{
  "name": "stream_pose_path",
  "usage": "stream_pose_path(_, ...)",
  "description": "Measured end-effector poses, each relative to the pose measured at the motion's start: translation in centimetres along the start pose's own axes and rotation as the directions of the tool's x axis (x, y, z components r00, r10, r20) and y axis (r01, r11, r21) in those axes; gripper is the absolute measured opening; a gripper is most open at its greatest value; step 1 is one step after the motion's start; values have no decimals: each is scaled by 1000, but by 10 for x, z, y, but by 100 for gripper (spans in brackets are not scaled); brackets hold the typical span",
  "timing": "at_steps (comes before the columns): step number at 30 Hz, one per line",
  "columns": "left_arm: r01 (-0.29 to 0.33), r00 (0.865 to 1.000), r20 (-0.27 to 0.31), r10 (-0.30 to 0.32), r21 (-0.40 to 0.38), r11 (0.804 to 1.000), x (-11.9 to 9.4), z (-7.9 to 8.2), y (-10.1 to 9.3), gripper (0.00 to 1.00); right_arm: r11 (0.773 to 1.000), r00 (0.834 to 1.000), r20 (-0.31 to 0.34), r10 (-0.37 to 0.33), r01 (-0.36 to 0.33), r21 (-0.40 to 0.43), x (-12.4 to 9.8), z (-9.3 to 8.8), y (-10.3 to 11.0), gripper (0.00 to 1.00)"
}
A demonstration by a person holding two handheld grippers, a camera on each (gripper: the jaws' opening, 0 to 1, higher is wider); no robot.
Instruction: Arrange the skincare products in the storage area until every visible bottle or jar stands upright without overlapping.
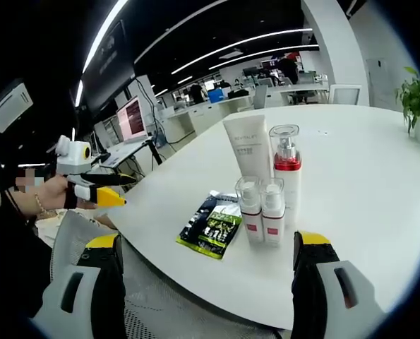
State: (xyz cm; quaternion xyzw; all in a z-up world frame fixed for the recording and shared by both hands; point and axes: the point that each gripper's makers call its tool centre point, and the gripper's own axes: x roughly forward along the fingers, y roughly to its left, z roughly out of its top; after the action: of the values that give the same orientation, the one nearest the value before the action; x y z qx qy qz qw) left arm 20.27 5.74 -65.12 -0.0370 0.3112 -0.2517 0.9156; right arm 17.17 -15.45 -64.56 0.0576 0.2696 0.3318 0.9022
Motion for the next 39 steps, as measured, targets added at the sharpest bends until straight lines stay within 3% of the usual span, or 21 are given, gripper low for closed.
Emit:
stream_pose_path(18,-46,998,-38,47,40,998,84,29,8,95,1000,999,-43,-17,17,-5,4,-6,-4,100)
stream_pose_path(39,-89,992,-91,89,13,996,154,36,23,93,999,995,-88,-54,55,1,5,-14,-11,100)
